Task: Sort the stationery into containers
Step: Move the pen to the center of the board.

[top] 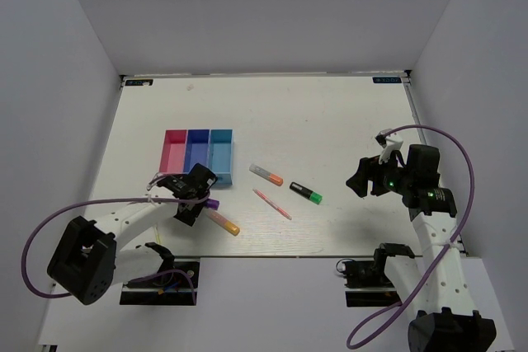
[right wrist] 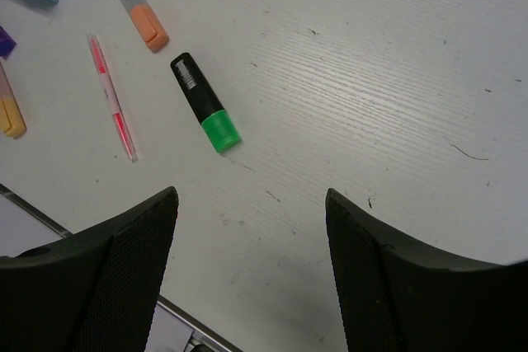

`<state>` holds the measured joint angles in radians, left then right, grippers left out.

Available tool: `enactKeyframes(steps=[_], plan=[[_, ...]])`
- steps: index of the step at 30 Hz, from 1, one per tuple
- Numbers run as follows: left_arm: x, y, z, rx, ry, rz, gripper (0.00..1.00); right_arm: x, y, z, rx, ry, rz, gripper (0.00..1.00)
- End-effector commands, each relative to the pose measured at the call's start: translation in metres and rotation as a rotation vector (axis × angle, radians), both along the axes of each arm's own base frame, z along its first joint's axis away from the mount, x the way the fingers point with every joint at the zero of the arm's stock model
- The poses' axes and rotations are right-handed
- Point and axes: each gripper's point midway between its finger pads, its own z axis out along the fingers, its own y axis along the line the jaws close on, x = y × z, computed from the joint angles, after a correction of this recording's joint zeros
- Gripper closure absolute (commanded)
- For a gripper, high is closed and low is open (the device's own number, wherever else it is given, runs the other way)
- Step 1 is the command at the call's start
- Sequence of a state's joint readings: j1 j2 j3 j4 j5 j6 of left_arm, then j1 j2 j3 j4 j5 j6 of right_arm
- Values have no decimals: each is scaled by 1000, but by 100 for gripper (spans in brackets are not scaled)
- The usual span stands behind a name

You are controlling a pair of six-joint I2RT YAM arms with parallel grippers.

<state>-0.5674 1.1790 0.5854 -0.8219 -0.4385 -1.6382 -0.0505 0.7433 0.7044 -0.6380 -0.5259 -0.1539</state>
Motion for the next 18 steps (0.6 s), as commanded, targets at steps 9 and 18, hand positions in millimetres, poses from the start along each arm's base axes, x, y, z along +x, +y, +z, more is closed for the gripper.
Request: enactKeyframes(steps=[9,18], plan=[[16,-3,2,3,-64,40,34,0,1,-2,-1,4,6,25],[24,-7,22,3,-123,20,35,0,2,-4,-3,11,12,25]])
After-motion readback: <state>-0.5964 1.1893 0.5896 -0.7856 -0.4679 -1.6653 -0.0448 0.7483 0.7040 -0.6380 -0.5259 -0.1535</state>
